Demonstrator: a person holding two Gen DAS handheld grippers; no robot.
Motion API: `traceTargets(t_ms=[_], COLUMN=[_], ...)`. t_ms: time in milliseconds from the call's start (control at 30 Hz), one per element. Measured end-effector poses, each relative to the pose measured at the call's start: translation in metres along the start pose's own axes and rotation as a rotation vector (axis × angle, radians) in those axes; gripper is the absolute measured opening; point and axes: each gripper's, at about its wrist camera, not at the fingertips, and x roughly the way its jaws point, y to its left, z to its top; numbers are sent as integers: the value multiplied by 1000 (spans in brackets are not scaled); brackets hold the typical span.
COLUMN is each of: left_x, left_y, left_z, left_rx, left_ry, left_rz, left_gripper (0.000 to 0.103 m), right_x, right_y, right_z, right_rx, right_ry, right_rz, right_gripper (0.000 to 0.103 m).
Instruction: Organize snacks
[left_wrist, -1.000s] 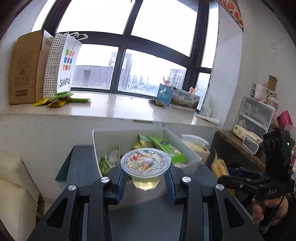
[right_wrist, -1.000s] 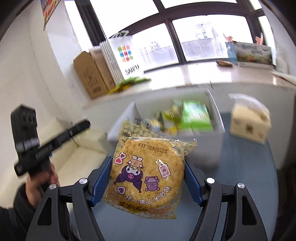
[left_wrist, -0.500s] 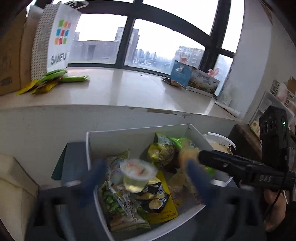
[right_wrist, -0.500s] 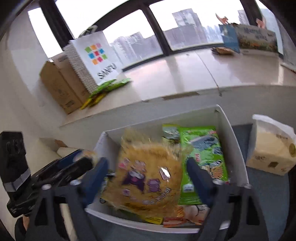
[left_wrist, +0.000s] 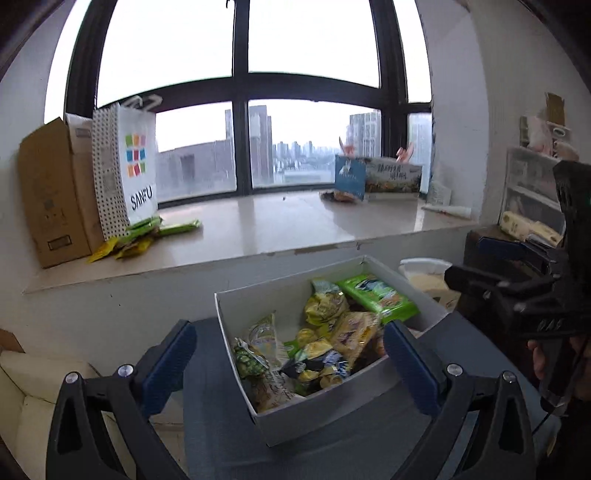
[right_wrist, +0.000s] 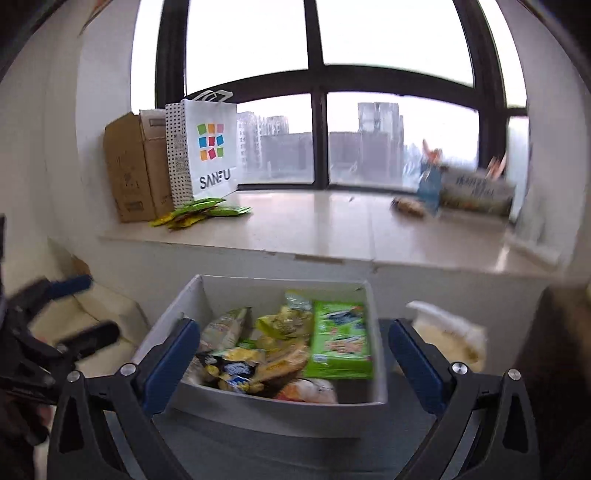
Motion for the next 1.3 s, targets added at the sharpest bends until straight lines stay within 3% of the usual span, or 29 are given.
traceTargets(t_ms=[100, 200, 300, 500, 800, 967, 1300], left_x=[-24, -42, -63, -101, -148, -157, -156], left_y=[-13, -24, -30, -49, -76, -75, -73], left_z=[-7, -17, -28, -36, -52, -61, -61], left_rx=[-22, -31, -49, -44, -18, -64, -99], left_ry=[-9, 15, 7, 7, -5, 18, 41], left_rz=[-58, -46, -7, -33, -65, -99, -111], left_gripper=[103, 103, 103, 103, 103, 103, 103], right_x=[-33, -57, -78, -117, -165, -172, -174], right_y=[9, 12, 11, 14, 19, 16, 15], right_z=[-11, -21, -31, -58, -90, -99, -100], right_rx=[-55, -53, -22, 10, 98, 166, 178], right_ry=[-68, -77, -61, -36, -28, 5, 10], right_rz=[-88, -160, -115, -26, 15, 61, 76], right_gripper=[103, 103, 103, 103, 103, 103, 103])
